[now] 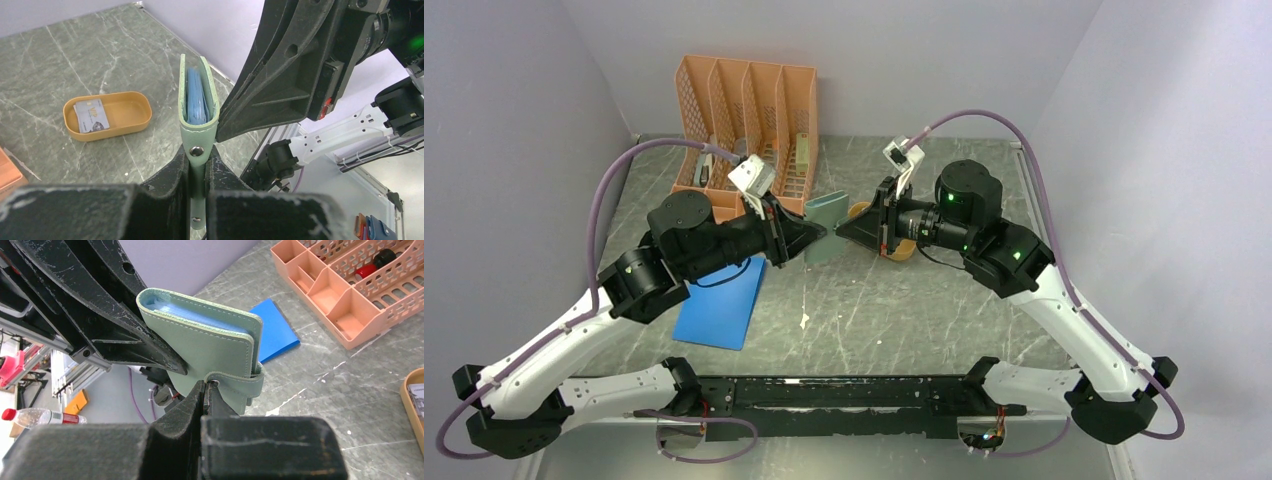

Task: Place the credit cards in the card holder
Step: Close the card holder at the center of the board.

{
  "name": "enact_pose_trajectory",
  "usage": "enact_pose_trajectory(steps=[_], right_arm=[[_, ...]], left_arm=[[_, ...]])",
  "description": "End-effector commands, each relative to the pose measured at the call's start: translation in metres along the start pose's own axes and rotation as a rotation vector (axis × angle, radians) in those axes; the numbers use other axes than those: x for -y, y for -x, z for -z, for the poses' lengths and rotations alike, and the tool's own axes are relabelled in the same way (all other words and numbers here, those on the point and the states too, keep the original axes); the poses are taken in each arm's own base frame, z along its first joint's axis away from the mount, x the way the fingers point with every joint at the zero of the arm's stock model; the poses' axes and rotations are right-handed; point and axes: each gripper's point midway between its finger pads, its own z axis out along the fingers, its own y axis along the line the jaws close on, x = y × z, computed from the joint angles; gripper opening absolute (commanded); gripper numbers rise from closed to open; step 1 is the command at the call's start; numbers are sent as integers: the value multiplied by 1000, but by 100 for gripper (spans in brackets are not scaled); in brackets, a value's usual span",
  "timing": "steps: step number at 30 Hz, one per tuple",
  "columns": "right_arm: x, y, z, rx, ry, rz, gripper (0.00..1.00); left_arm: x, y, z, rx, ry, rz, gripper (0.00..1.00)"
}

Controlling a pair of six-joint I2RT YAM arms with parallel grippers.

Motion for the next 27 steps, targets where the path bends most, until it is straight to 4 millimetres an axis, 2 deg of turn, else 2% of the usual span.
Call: enact_pose_trajectory(steps=[1, 27], right_arm=[[9, 7, -13, 15, -29, -2, 0], [19, 5, -27, 4, -60, -40, 0]], left_arm=[[64, 24, 8, 40, -296, 44, 5], [99, 30, 12, 45, -469, 106, 5]])
